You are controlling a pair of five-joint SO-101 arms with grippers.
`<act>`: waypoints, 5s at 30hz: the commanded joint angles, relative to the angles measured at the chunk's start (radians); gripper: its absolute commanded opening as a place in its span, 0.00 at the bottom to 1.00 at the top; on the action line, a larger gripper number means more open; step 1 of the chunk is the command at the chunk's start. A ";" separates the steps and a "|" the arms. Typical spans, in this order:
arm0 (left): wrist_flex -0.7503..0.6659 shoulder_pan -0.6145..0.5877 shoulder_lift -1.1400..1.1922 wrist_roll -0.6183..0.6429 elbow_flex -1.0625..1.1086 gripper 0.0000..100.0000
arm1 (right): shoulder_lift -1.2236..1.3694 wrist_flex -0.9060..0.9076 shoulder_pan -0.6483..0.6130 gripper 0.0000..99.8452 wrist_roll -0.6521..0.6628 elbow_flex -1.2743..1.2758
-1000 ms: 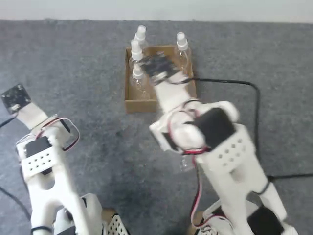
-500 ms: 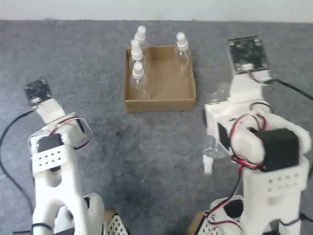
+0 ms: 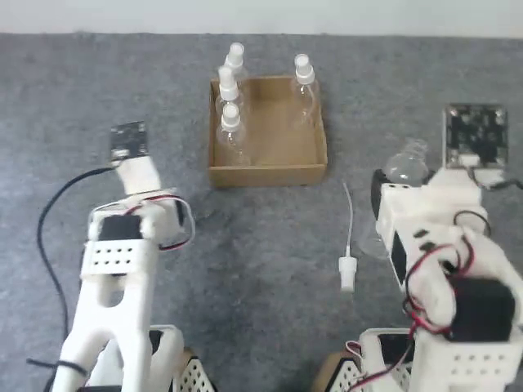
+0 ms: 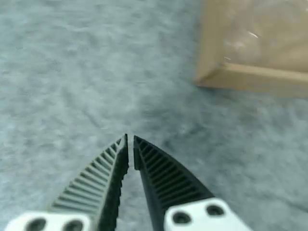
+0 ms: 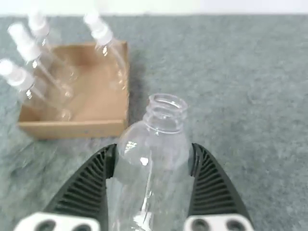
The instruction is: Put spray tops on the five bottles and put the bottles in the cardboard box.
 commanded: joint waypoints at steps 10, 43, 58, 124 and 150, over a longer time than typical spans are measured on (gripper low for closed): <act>0.049 0.434 -0.040 0.000 -0.074 0.14 | -0.105 -0.143 0.213 0.06 0.005 0.089; -0.055 0.852 0.565 0.245 -0.395 0.32 | -0.113 -0.131 0.222 0.06 0.008 0.092; 0.017 0.970 0.786 0.238 -0.568 0.28 | -0.113 -0.131 0.222 0.06 0.008 0.094; 0.417 0.911 1.019 -0.054 -0.895 0.01 | -0.113 -0.119 0.222 0.06 0.011 0.094; 0.540 0.367 0.586 -1.373 -0.492 0.01 | -0.105 -0.119 0.219 0.06 0.006 0.094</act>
